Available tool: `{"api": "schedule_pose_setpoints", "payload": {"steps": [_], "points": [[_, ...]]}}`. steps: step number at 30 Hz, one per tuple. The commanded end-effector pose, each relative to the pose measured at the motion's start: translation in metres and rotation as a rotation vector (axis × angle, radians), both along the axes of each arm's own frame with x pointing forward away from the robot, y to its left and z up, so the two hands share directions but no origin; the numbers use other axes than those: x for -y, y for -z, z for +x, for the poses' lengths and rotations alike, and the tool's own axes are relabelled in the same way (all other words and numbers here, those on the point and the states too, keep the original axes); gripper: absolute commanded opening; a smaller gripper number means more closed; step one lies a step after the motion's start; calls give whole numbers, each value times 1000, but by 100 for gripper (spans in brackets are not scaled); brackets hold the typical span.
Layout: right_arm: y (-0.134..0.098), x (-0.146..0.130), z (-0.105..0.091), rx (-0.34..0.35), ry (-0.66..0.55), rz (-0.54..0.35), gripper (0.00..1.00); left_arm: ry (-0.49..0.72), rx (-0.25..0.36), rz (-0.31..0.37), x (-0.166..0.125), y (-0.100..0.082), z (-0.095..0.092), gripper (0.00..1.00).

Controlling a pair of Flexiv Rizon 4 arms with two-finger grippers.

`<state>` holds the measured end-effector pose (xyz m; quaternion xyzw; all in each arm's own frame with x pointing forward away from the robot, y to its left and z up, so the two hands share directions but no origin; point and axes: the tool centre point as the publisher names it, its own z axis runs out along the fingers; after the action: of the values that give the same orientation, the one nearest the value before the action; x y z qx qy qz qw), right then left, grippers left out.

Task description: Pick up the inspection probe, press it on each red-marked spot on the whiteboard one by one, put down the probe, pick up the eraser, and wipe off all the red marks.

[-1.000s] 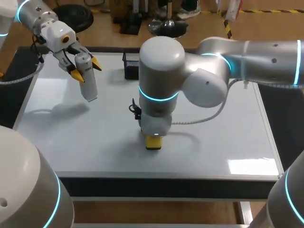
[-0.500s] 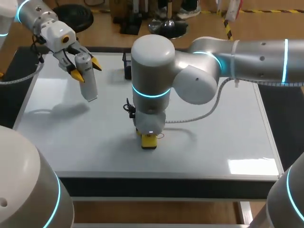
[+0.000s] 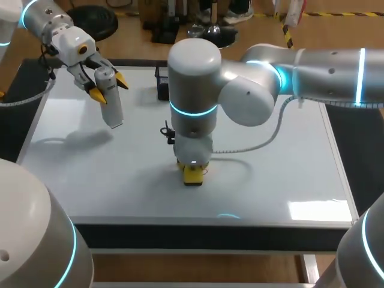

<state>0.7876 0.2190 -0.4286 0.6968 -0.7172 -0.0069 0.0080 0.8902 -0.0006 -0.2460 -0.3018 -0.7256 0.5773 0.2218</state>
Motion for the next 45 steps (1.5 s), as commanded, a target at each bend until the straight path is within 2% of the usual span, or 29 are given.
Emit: {"api": "schedule_pose_setpoints", "payload": {"steps": [1, 11, 23, 29, 34, 45], "points": [[6, 20, 3, 6, 11, 4, 0, 4, -1, 1, 0, -1, 1, 0], [6, 52, 4, 9, 72, -12, 0, 4, -1, 1, 0, -1, 1, 0], [0, 77, 8, 19, 127, -12, 0, 4, -1, 1, 0, -1, 1, 0], [-9, 82, 12, 33, 114, -40, 0, 4, -1, 1, 0, -1, 1, 0], [-20, 83, 18, 14, 98, -47, 0, 4, -1, 1, 0, -1, 1, 0], [-39, 82, 29, 31, 84, -6, 0, 4, -1, 1, 0, -1, 1, 0]]}}
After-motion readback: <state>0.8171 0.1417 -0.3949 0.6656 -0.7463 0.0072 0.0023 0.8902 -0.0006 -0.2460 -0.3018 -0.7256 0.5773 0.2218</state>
